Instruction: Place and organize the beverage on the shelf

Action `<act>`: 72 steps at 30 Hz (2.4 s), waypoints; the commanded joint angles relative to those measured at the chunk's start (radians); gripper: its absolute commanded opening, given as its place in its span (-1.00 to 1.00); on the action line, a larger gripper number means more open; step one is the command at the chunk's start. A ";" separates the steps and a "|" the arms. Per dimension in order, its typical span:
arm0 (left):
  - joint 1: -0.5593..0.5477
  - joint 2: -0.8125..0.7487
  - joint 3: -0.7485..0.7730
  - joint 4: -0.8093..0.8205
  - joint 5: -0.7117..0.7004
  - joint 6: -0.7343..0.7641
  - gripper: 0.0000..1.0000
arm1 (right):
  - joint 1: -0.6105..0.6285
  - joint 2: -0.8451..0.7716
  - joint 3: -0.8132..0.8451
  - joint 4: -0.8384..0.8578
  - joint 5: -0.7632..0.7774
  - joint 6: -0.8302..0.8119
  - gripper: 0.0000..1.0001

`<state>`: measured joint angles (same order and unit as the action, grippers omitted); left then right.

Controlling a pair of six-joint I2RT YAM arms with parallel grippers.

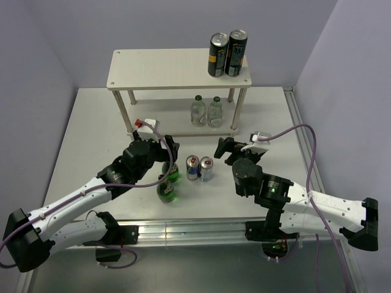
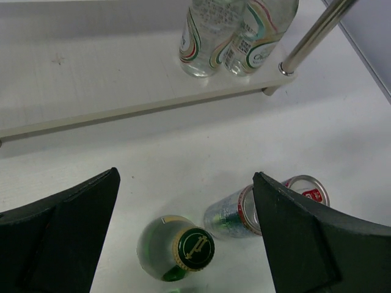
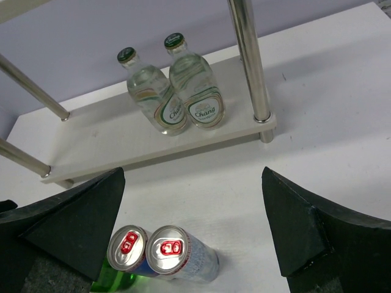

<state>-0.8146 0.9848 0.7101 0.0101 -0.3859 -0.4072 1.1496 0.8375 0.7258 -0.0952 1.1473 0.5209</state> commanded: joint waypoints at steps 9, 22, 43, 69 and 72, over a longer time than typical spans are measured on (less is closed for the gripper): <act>-0.061 0.040 0.062 -0.180 -0.080 -0.096 0.94 | 0.006 -0.080 -0.040 -0.093 0.055 0.097 1.00; -0.095 0.089 0.066 -0.257 -0.179 -0.185 0.90 | 0.006 -0.089 -0.051 -0.193 0.077 0.185 0.99; -0.100 0.135 0.032 -0.197 -0.217 -0.189 -0.70 | 0.006 -0.083 -0.069 -0.216 0.089 0.212 0.93; -0.035 0.176 0.546 -0.294 -0.390 0.086 -0.99 | 0.007 -0.140 -0.078 -0.212 0.121 0.182 0.90; 0.008 0.196 0.667 -0.297 -0.381 0.143 -0.99 | 0.006 -0.158 -0.083 -0.216 0.124 0.179 0.90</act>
<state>-0.8436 1.2026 1.2045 -0.4049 -0.7223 -0.3508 1.1496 0.7055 0.6594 -0.3180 1.2167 0.6971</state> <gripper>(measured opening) 0.371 0.953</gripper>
